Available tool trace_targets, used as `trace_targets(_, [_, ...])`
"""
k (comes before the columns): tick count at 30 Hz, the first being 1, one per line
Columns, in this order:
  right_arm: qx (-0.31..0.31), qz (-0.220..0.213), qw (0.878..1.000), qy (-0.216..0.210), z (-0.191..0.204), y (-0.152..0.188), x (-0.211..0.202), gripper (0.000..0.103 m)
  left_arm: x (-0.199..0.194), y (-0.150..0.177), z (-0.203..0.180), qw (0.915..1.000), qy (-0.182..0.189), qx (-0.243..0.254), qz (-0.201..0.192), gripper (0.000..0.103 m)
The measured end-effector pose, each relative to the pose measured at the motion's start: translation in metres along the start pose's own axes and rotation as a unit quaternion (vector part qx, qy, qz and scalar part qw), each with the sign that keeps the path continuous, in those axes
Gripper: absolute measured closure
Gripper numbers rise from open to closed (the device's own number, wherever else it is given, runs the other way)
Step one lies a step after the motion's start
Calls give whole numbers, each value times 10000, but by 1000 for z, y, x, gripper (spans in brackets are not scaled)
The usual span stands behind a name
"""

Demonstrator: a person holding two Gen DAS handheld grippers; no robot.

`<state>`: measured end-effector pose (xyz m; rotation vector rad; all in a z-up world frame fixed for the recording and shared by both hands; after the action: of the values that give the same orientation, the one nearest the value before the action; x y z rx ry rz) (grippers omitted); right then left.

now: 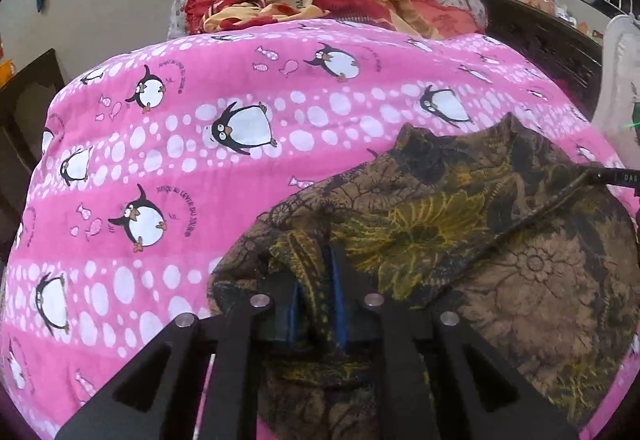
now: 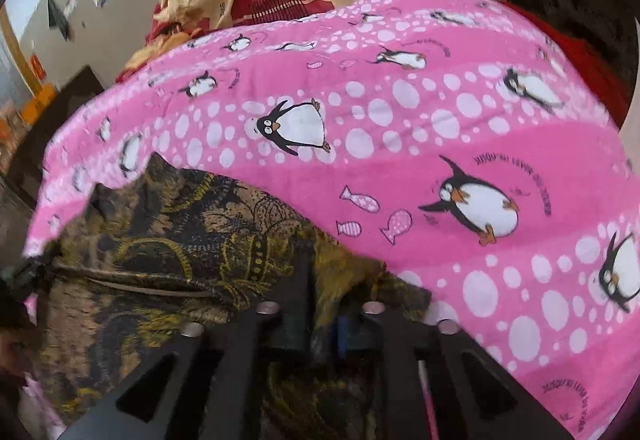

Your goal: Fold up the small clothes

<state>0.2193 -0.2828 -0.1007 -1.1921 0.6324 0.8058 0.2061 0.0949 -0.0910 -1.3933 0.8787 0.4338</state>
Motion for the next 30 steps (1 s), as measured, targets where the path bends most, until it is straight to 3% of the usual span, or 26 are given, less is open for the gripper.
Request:
trace_targets(2, [73, -79, 9997, -206, -5, 3, -17, 61, -11, -1, 6, 10000, 74, -5, 14, 82])
trace_targets(3, [29, -161, 9998, -137, -5, 5, -26, 54, -16, -1, 9, 10000, 37, -7, 8, 70])
trace_targets(4, [-7, -274, 9996, -87, -6, 6, -35, 47, -25, -2, 18, 9994, -340, -29, -59, 30])
trace_targets(5, [-28, -394, 9992, -115, -7, 6, -46, 43, -34, -1, 25, 9981, -599, -56, -161, 17])
trace_targets(6, [-34, -498, 9987, -110, -10, 7, -59, 43, -47, -2, 34, 9954, -871, -104, -383, 13])
trace_targets(8, [-142, -695, 9974, -80, -5, 7, -79, 43, -62, 1, 45, 9921, -1107, -393, -431, 19])
trace_targets(9, [-240, -771, 9967, -87, 1, 6, -85, 43, -71, 3, 40, 9921, -1001, -527, -536, 25])
trace_targets(11, [-528, -793, 9955, -13, 22, 7, -91, 43, -77, 6, 15, 9950, -670, -411, -622, 26])
trace_targets(13, [-993, -603, 9932, 44, 59, 13, -83, 43, -67, 15, -24, 9984, -348, -46, -441, 44])
trace_targets(14, [-1199, -570, 9910, 195, 72, 17, -77, 43, -59, 21, -41, 9992, -224, 152, -300, 48])
trace_targets(16, [-1417, -383, 9871, 636, 83, 24, -56, 43, -35, 36, -55, 9984, -471, 302, 81, 55])
trace_targets(17, [-1367, -229, 9879, 701, 82, 29, -46, 43, -22, 48, -51, 9980, -514, 124, 349, 54])
trace_targets(19, [-1150, 255, 9900, 776, 72, 43, -18, 43, -19, 58, -44, 9988, -433, -82, 203, 53])
trace_targets(22, [-1326, 319, 9877, 761, 74, 45, -17, 40, -21, 57, -46, 9973, -517, -216, 479, 53])
trace_targets(25, [-1112, 527, 9901, 673, 75, 31, -22, 40, -17, 39, -45, 9935, -492, -321, 973, 53])
trace_targets(27, [-1026, 716, 9891, 773, 71, 25, -10, 38, -2, 28, -46, 9909, -495, -222, 1236, 47])
trace_targets(30, [-974, 768, 9890, 803, 69, 17, 12, 25, 17, 6, -43, 9907, -571, -210, 1219, 39])
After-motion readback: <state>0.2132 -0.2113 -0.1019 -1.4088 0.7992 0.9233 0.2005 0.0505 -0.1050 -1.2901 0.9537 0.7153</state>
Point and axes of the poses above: each gripper's, at about its wrist camera, not at the fingertips, and x roughly the way its jaws point, z to its left, y to its underside, the point moved 6 cm from there along x, roughly the way its jaws point, and after that the axes turned 4 degrees about y, right-handed, at the moved point
